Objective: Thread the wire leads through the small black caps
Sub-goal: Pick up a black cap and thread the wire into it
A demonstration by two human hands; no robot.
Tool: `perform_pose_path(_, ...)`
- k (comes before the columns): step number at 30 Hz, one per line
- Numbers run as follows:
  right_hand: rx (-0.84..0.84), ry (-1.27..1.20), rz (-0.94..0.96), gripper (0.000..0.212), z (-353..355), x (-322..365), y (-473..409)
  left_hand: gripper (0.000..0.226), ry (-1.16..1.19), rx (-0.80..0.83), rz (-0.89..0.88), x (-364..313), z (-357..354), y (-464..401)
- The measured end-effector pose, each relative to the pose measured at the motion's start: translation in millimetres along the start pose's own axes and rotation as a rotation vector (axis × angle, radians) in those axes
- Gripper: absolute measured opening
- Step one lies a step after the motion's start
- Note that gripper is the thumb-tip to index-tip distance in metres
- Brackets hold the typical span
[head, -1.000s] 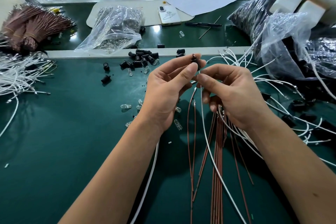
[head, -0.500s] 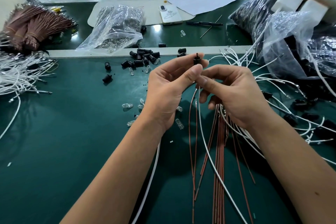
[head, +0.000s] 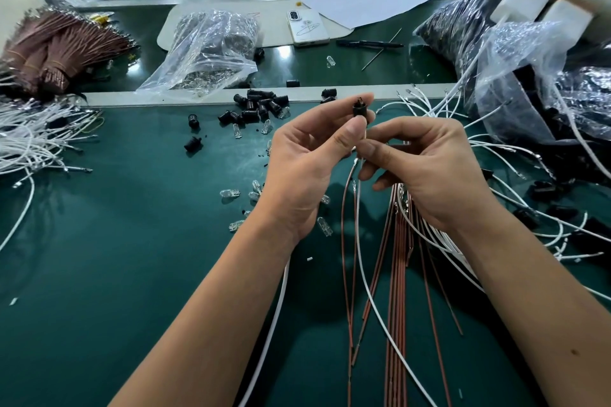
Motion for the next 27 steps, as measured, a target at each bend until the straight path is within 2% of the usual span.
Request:
perform_pose_path(3,0.005,0.002,0.018,0.005,-0.6,0.6,0.7,0.027,-0.005,0.012,-0.009,0.8,0.1,0.0)
perform_pose_path(10,-0.007,0.007,0.036,0.006,-1.0,2.1,0.9,0.026,-0.028,0.049,0.002,0.0,-0.6,0.4)
perform_pose_path(21,0.057,-0.042,-0.061,0.010,-2.6,-1.4,1.7,0.022,-0.022,-0.079,0.089,1.8,-2.1,-0.2)
perform_pose_path(27,0.030,-0.054,-0.093,0.015,-1.3,-2.4,0.9,0.021,0.036,-0.131,0.129,1.2,-1.0,0.1)
Point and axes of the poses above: each hand's wrist, its own y-axis away from the middle knuckle, its own z-axis out of the back of the hand, x = y × z, the point moved 1 cm from there along -y, towards the middle knuckle, and after that the axes turned 3 degrees about z, right-handed, at the moved point
